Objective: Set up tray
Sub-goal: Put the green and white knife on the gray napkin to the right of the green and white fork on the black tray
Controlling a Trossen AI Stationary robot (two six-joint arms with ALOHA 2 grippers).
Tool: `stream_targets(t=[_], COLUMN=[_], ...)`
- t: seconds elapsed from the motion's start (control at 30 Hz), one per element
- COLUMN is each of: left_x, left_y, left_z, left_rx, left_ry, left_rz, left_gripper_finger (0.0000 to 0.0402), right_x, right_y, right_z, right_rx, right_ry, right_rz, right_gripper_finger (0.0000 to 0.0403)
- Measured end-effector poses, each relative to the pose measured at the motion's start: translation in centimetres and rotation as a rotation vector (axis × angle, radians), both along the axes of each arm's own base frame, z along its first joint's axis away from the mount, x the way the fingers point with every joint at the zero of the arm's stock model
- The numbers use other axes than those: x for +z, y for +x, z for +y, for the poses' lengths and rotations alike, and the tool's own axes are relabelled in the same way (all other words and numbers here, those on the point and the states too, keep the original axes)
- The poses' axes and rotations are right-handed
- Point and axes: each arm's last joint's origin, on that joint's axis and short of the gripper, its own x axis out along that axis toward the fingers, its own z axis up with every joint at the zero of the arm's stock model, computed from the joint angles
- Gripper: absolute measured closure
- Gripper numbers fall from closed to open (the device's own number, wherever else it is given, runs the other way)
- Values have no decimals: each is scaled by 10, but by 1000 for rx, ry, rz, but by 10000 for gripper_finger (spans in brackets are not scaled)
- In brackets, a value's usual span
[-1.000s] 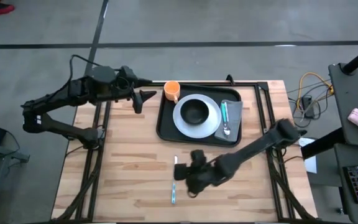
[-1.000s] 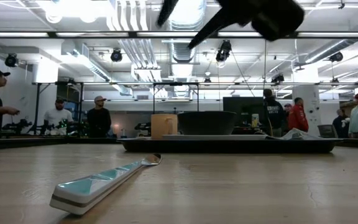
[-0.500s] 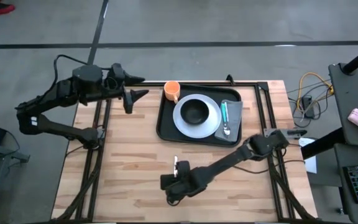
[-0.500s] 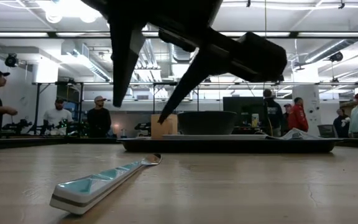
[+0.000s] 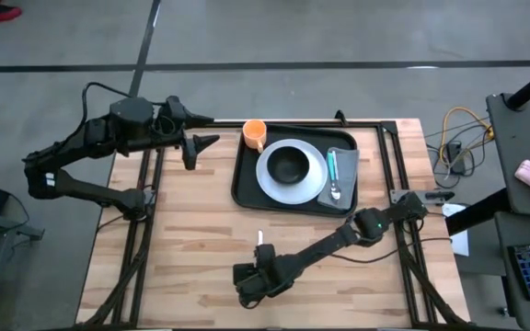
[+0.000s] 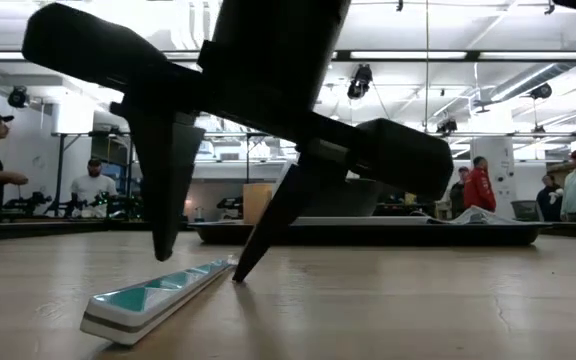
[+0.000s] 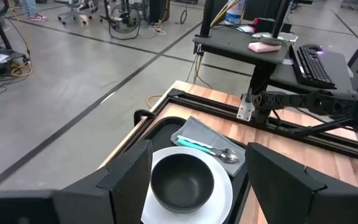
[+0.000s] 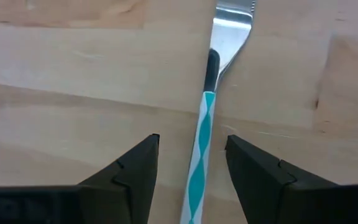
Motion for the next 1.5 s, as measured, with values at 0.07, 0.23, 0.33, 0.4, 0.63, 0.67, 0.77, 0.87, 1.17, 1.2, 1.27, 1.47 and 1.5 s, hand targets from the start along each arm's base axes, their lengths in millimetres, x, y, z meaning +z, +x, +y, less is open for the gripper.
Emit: stream_targets(t=[0.07, 0.23, 0.33, 0.4, 0.63, 0.67, 0.77, 0.87, 1.17, 1.2, 1.27, 1.47, 1.5], left_x=[0, 0, 1, 1, 2, 2, 2, 2, 2, 2, 2, 2, 2], left_y=[0, 0, -1, -2, -4, -4, -4, -4, -4, -4, -4, -4, -4], left_z=[0, 0, 0, 0, -1, -1, -1, -1, -1, -1, -1, -1, -1], left_rx=[0, 0, 0, 0, -10, -10, -10, -10, -10, -10, -9, -9, -9], left_ry=[0, 0, 1, 1, 39, 40, 40, 40, 40, 40, 40, 40, 40], left_rz=[0, 0, -3, -6, 3, 3, 2, 2, 2, 2, 2, 2, 2], left_gripper_finger=[165, 165, 165, 165, 165, 165, 165, 165, 165, 165, 165, 165, 165], right_x=[-3, -5, -6, -6, -5, -2, 9, 28, 100, 109, 126, 158, 164], right_y=[-1, -2, -4, -4, -6, -7, -10, -14, -38, -44, -56, -90, -95], right_z=[-1, -3, -2, -2, -3, -2, -3, -5, -27, -32, -44, -83, -91], right_rx=[1, 47, 61, 78, 86, 90, 100, 95, 112, 110, 100, 125, 133], right_ry=[6, 49, 53, 56, 74, 75, 57, 9, -100, -119, -156, -217, -221], right_rz=[12, 65, 87, 97, 112, 109, 103, 65, 50, 74, 125, 267, 265], right_gripper_finger=[230, 277, 340, 377, 390, 390, 392, 393, 394, 394, 394, 394, 394])
